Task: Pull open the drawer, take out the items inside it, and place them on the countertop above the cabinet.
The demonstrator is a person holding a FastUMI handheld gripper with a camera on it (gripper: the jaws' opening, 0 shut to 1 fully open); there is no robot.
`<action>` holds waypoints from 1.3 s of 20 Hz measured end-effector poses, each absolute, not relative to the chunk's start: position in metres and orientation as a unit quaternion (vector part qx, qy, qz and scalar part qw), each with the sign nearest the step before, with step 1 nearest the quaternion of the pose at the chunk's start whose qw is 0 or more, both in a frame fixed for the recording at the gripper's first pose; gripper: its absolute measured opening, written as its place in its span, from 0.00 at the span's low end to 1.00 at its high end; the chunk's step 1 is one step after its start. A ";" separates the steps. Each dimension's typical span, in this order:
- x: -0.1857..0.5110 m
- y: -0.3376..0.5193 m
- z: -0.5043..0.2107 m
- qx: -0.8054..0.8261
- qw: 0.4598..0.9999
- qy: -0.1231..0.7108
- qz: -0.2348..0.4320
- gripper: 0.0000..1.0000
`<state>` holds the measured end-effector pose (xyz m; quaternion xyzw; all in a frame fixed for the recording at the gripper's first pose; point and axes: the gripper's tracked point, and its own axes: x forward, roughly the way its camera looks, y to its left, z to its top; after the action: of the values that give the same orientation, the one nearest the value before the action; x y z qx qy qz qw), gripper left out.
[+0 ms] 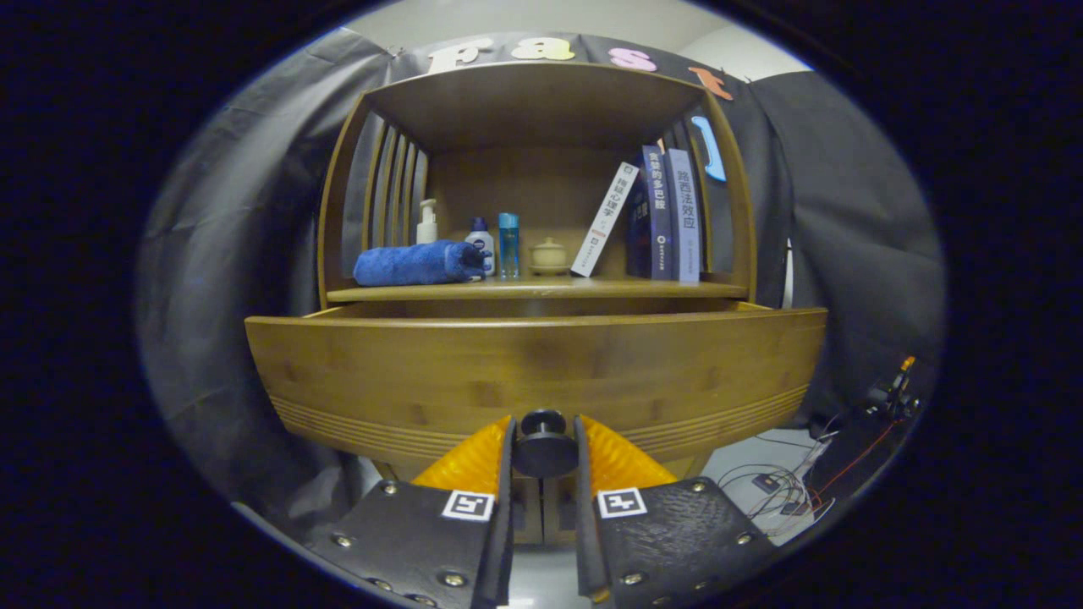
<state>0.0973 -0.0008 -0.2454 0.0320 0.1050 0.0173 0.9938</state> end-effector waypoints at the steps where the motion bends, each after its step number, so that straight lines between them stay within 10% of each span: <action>1: 0.087 -0.001 -0.245 0.032 0.994 0.103 0.021 0.30; 12: 0.015 -0.009 -0.224 0.002 0.997 0.079 0.020 0.30; 16: 0.028 -0.003 -0.209 -0.044 0.996 0.052 0.053 0.11; 22: 0.049 -0.020 -0.167 -0.015 0.997 0.077 0.012 0.78; 26: 0.075 -0.006 -0.141 0.040 0.993 0.107 0.036 0.90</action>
<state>0.0751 -0.0055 -0.1407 0.0396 0.1070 0.0356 0.9928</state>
